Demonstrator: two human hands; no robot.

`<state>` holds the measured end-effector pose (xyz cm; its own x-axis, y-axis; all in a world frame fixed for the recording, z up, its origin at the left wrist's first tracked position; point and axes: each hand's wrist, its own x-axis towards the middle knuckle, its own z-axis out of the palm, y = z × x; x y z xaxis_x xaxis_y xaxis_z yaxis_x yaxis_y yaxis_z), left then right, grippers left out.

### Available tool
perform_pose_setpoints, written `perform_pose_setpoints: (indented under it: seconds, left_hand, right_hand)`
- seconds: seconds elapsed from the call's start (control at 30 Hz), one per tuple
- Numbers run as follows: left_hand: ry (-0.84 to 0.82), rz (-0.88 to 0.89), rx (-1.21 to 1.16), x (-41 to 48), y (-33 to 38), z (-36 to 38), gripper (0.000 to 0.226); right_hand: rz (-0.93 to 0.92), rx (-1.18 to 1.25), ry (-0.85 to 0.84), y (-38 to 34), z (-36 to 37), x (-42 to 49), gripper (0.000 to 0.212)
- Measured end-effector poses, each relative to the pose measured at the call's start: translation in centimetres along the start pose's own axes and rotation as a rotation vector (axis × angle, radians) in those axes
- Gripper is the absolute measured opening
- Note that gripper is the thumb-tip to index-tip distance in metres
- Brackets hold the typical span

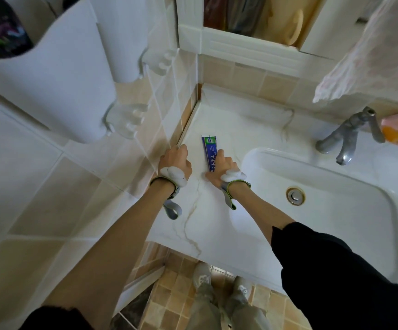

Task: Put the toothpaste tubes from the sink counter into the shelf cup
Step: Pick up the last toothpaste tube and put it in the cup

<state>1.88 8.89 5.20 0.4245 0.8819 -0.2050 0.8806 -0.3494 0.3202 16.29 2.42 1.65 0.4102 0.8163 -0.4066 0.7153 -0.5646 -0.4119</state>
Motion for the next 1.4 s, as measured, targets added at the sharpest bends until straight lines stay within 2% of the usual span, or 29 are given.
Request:
perform_pose_setpoints:
  seconds: [0.27, 0.4, 0.73, 0.87, 1.0, 1.17, 1.4]
  left_hand:
    - [0.041, -0.012, -0.009, 0.1, 1.1, -1.6, 0.027]
    - [0.063, -0.016, -0.011, -0.2, 1.8, -2.2, 0.027]
    - [0.13, 0.011, 0.006, -0.9, 4.4, -5.3, 0.028]
    - [0.146, 0.024, 0.018, -1.0, 5.5, -6.3, 0.027]
    - [0.174, 0.033, 0.03, -1.2, 7.3, -8.1, 0.025]
    - [0.203, 0.051, 0.038, -1.8, 9.1, -10.2, 0.027]
    - [0.247, 0.098, 0.043, -2.9, 11.8, -13.6, 0.034]
  right_hand:
    - [-0.065, -0.062, 0.124, 0.2, -2.8, -0.3, 0.022]
    - [-0.078, -0.011, 0.189, 0.2, -4.5, -0.5, 0.016]
    - [-0.174, 0.015, 0.275, -0.3, -10.1, -2.3, 0.014]
    - [-0.22, 0.013, 0.296, -0.3, -12.2, -3.1, 0.036]
    - [-0.243, 0.002, 0.339, -0.4, -14.8, -3.7, 0.013]
    - [-0.286, 0.08, 0.39, -0.4, -17.3, -4.7, 0.038]
    - [-0.311, 0.082, 0.45, -0.9, -21.3, -6.4, 0.02]
